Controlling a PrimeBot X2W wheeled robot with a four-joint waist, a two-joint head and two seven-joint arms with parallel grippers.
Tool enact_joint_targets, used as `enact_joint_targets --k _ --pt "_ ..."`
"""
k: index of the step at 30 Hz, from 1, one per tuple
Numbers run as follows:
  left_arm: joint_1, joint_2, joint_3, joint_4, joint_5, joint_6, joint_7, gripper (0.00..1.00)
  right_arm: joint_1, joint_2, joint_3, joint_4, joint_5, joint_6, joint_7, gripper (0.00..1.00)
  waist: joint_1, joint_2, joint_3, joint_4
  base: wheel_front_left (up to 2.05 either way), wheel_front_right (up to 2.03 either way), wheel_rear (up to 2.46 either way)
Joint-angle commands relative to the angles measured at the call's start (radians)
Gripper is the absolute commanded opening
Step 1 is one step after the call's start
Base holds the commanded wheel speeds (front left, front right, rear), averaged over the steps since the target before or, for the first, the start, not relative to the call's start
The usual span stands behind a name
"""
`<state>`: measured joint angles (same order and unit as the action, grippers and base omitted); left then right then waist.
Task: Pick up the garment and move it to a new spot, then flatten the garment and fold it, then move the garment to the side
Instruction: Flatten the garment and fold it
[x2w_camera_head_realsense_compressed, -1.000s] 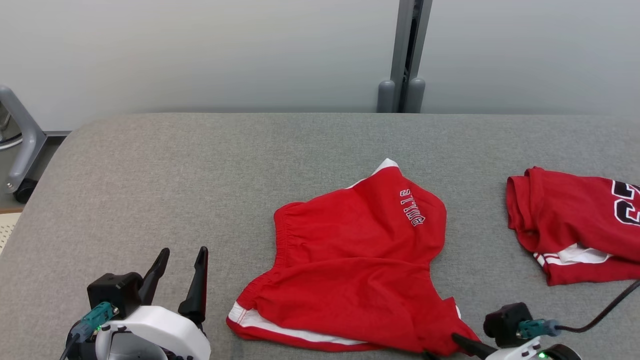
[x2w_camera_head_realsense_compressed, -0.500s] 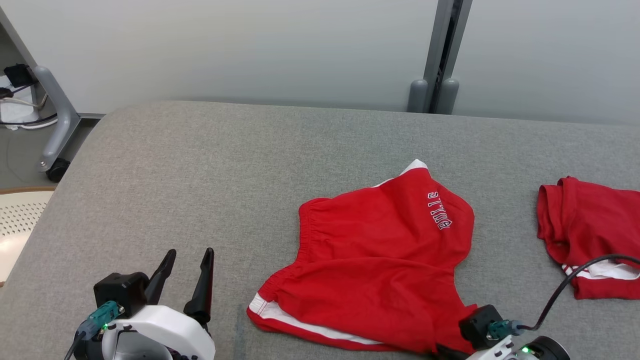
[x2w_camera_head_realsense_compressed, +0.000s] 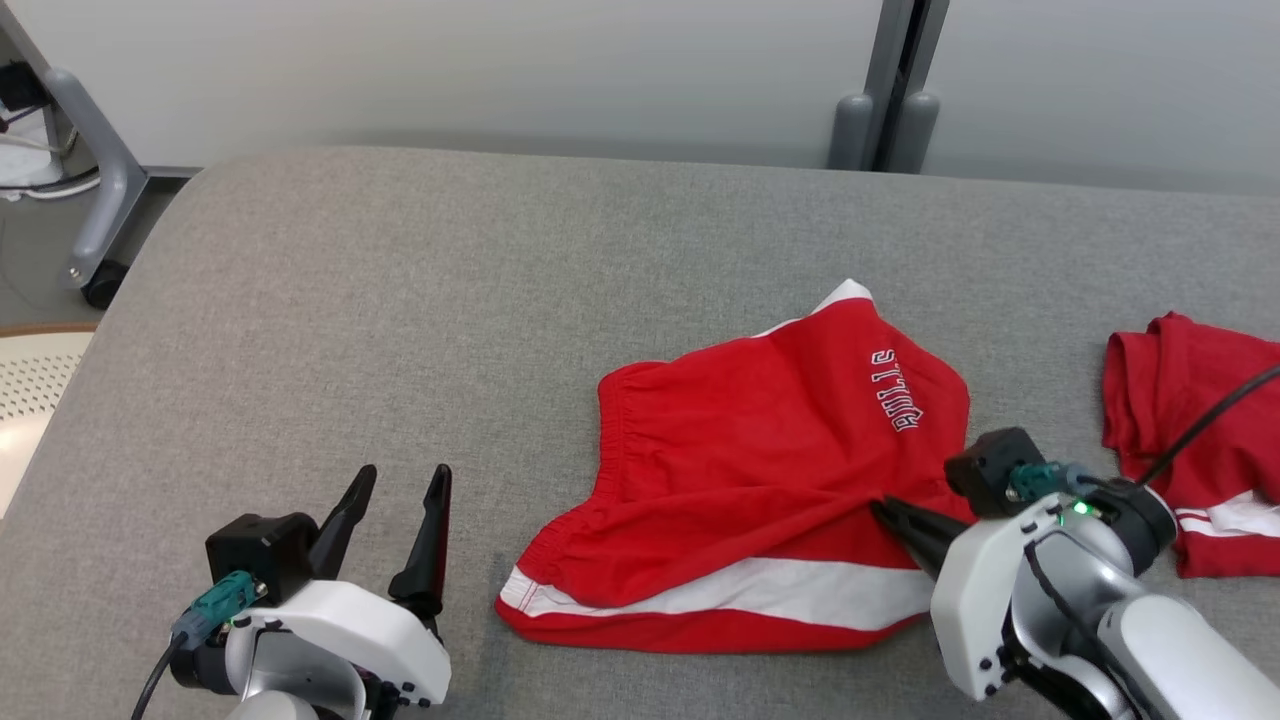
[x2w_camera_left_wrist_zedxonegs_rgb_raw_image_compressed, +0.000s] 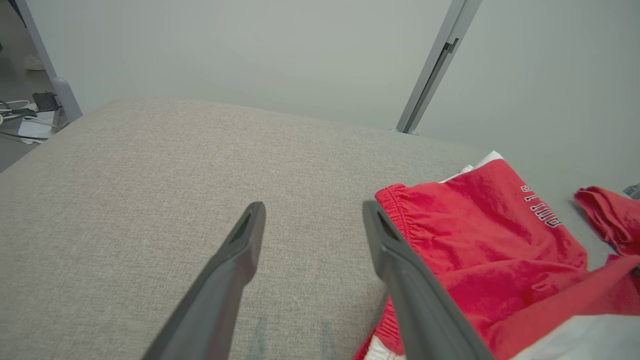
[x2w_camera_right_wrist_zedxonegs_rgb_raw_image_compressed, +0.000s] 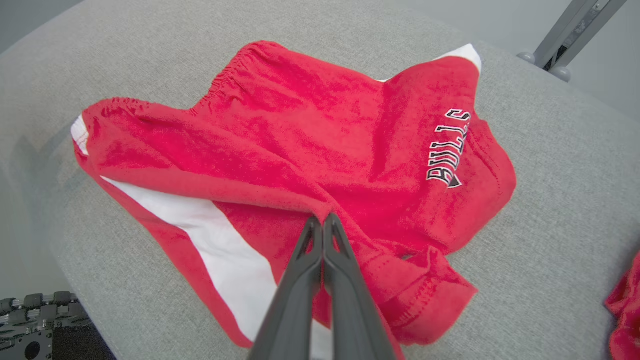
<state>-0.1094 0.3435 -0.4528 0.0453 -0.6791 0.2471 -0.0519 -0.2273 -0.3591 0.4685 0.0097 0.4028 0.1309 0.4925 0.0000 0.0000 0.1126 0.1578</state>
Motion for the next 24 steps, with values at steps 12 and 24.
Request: enact_joint_targets --k 12,24 --pt "-0.071 -0.025 -0.024 0.05 0.008 -0.028 -0.01 1.0 -0.274 -0.036 0.13 0.279 0.118 0.0 -0.077 1.0 0.0 0.0 0.073 0.048 0.0 0.0 0.0" --pt "-0.018 0.005 0.0 0.035 0.006 -0.005 -0.044 1.0 -0.15 0.019 -0.098 0.287 0.168 0.0 -0.359 1.0 0.0 0.0 -0.071 -0.045 0.0 0.0 0.0"
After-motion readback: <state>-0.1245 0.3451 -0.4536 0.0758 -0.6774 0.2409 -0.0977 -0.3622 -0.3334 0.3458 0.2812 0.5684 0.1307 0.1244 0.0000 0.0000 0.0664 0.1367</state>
